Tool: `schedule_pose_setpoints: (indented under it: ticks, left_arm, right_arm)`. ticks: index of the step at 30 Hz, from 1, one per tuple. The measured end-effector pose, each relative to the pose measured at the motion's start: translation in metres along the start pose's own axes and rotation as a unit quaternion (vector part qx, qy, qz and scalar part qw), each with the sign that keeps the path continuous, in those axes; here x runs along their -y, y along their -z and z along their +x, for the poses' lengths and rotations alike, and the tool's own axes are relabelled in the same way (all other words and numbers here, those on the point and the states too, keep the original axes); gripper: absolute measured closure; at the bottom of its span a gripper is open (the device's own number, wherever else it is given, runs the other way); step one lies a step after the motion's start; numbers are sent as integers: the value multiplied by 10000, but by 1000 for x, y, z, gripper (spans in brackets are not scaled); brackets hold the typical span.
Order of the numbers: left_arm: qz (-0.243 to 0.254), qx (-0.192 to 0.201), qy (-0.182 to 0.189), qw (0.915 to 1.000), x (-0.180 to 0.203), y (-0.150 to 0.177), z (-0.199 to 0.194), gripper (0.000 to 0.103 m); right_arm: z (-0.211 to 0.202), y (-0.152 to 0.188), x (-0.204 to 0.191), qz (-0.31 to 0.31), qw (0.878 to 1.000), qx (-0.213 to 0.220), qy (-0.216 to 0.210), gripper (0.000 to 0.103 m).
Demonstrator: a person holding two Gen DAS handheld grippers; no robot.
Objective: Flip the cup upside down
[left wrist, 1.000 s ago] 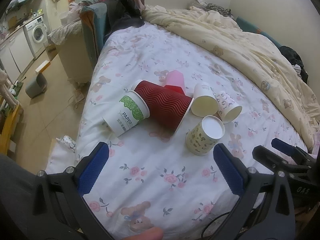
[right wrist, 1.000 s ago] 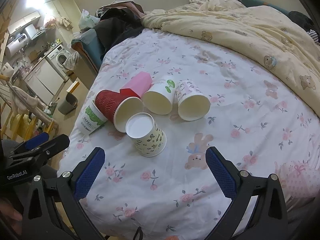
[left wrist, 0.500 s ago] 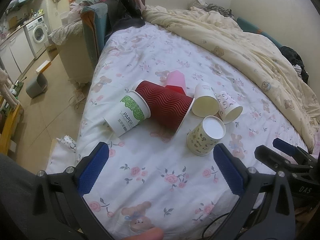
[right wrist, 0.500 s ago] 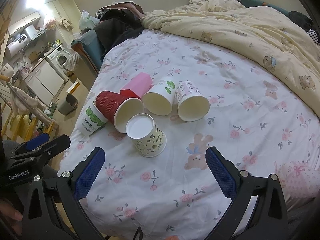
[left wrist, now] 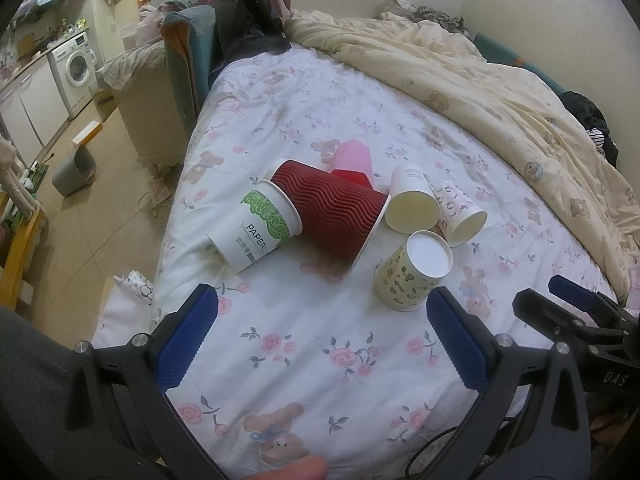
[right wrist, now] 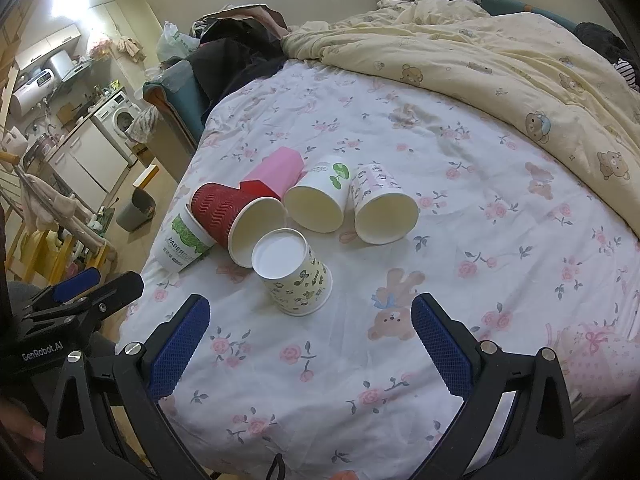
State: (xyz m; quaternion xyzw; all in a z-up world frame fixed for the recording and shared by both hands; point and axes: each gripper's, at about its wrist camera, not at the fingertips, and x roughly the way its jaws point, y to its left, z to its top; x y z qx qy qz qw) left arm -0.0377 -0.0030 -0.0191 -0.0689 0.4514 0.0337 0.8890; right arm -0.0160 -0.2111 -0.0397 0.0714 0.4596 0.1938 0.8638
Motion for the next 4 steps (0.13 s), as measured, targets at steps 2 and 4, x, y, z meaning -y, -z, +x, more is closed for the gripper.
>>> schedule_pose_setpoints:
  ticks: [2,4]
  left_arm:
    - [-15,-18,31,10000,0,0,-1,0]
    - [-52,2,62,10000,-2,1,-1,0]
  right_arm:
    - [0,0,0,-2,10000,0,-3,0]
    - [0,0,0,-1,10000,-3,-3,0]
